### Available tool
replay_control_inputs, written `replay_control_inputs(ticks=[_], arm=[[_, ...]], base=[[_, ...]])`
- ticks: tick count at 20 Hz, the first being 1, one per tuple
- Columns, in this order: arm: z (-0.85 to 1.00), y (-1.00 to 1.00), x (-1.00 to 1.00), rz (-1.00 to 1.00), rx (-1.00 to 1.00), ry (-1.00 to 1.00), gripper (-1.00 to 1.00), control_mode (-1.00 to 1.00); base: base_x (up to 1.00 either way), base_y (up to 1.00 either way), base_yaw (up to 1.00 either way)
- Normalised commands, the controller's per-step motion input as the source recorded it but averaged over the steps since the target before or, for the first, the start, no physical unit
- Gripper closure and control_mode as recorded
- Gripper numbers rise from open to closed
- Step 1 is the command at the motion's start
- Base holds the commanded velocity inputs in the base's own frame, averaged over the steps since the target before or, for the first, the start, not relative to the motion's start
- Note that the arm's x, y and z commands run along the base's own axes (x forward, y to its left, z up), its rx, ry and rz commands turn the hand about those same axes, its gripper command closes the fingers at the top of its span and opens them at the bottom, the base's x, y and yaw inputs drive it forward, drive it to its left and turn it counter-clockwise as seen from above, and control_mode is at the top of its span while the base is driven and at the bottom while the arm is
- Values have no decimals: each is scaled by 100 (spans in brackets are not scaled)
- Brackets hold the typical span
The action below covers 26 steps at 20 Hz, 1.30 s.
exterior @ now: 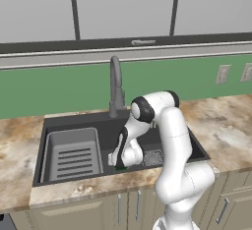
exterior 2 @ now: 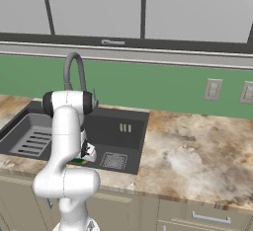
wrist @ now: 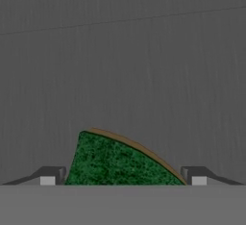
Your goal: Pick up the sponge and sponge from the sink, and place them back in the cabinet, and close the cabinet doors.
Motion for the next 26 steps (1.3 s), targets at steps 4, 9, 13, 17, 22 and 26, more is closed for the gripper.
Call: replay_control_inputs(ticks=[4,9,13,17,22,26], arm=[[1,-9,0,0,0,0,100,-100],[16,-14,0,0,0,0,100,-100],[17,-15,0,0,0,0,100,-100],[16,-16,0,0,0,0,100,-100],[16,-13,0,0,0,0,100,-100],[14,-11,0,0,0,0,100,-100]], base=[[0,0,0],[0,0,0],[0,0,0],[0,0,0],[0,0,0],[0,0,0]])
